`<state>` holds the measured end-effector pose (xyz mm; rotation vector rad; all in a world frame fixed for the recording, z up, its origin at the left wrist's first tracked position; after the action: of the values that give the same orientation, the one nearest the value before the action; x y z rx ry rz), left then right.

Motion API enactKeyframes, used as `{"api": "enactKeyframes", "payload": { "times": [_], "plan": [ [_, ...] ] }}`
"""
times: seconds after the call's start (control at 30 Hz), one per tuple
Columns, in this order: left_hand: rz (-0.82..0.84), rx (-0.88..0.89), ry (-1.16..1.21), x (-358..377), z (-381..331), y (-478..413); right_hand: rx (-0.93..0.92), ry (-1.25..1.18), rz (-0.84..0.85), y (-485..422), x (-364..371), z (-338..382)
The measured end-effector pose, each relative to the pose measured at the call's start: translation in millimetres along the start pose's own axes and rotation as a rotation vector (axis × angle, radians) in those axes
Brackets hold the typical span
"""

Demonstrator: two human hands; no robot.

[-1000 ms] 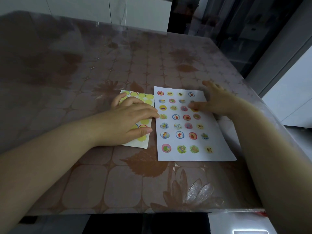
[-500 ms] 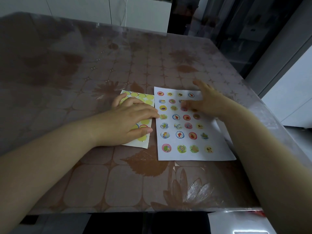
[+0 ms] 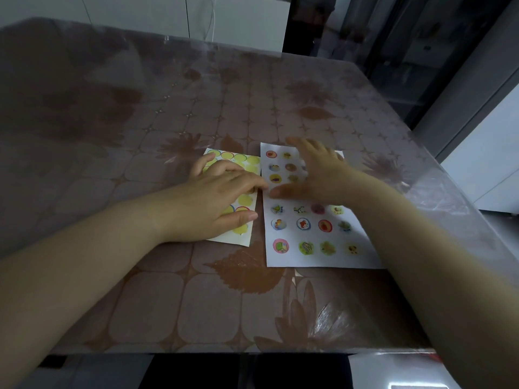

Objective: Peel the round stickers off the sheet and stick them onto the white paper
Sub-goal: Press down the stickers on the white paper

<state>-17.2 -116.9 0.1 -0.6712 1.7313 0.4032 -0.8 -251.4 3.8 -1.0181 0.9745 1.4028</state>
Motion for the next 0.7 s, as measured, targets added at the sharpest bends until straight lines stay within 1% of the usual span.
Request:
{"api": "enactKeyframes", "payload": {
  "times": [0.13, 0.27, 0.37, 0.53, 0.6, 0.7],
  "plan": [
    [-0.001, 0.010, 0.000, 1, 0, 0, -0.019, -0.017, 0.018, -1, 2, 4],
    [-0.005, 0.007, 0.001, 0, 0, 0, -0.096, -0.033, -0.003, 2, -3, 14],
    [-0.010, 0.009, -0.012, 0, -1, 0, -0.140, 0.006, -0.017, 3, -4, 15],
    [-0.006, 0.001, -0.004, 0, -1, 0, -0.021, -0.101, -0.075, 12, -29, -19],
    [-0.007, 0.005, -0.011, 0, -2, 0, 0.007, -0.122, -0.037, 15, -27, -27],
    [-0.004, -0.003, -0.029, 1, -1, -1, 0.011, -0.053, 0.046, 13, -14, -27]
  ]
}}
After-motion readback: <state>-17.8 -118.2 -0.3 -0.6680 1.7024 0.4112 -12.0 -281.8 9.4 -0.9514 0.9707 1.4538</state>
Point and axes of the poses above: each hand's wrist, its own y-axis away from the middle knuckle, its own x-axis out of the palm, z = x × y, the point moved 10 cm from there along -y, towards the middle knuckle, and after that the axes turned 11 degrees about -x, right-handed, at the moved point
